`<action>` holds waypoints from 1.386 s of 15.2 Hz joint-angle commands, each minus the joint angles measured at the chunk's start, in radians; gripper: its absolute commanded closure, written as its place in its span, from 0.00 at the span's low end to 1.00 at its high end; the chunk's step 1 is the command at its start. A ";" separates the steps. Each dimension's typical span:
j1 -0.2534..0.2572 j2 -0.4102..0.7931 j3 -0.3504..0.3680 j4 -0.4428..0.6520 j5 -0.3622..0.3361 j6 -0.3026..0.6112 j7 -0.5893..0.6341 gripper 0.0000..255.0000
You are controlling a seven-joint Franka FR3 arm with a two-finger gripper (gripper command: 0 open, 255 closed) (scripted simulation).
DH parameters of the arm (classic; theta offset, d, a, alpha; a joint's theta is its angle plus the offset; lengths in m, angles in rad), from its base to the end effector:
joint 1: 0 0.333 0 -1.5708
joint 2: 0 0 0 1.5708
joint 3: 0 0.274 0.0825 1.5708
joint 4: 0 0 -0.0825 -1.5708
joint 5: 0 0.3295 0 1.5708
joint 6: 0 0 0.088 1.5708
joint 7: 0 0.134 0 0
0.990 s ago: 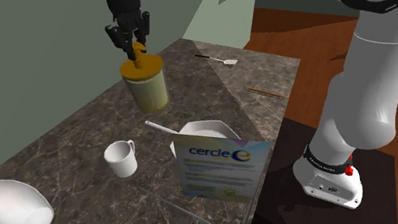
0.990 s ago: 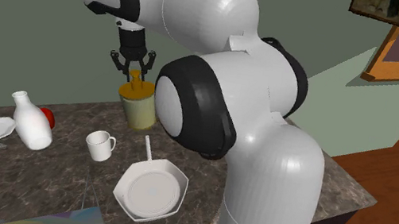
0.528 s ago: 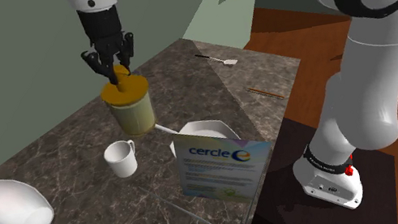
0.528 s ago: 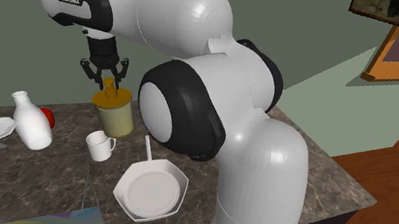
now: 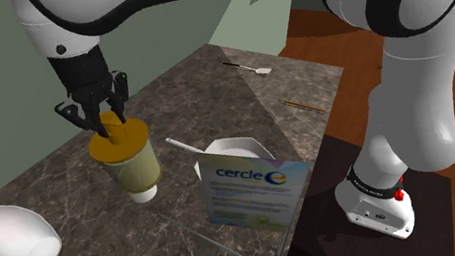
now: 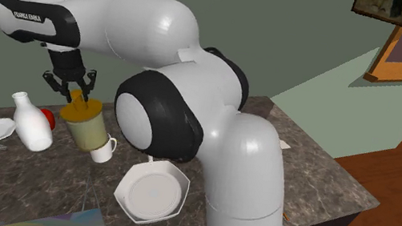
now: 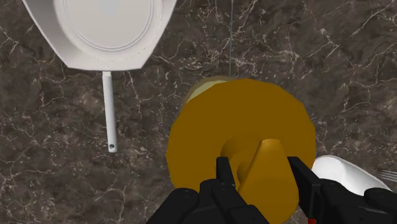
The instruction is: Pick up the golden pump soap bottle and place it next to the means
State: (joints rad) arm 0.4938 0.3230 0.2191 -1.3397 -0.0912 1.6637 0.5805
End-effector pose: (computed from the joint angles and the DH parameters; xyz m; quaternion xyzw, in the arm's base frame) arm 0.4633 0.3627 0.4882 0.9978 0.0645 0.0099 0.0062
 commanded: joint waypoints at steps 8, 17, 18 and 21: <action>0.160 0.238 0.032 0.274 -0.064 -0.046 0.165 1.00; 0.246 0.394 0.031 0.419 -0.096 -0.038 0.231 1.00; 0.243 0.389 0.031 0.396 -0.095 -0.021 0.233 1.00; 0.236 0.378 0.032 0.337 -0.095 0.027 0.237 1.00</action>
State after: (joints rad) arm 0.7324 0.7060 0.2507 -0.9817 -0.1860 1.6731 0.8158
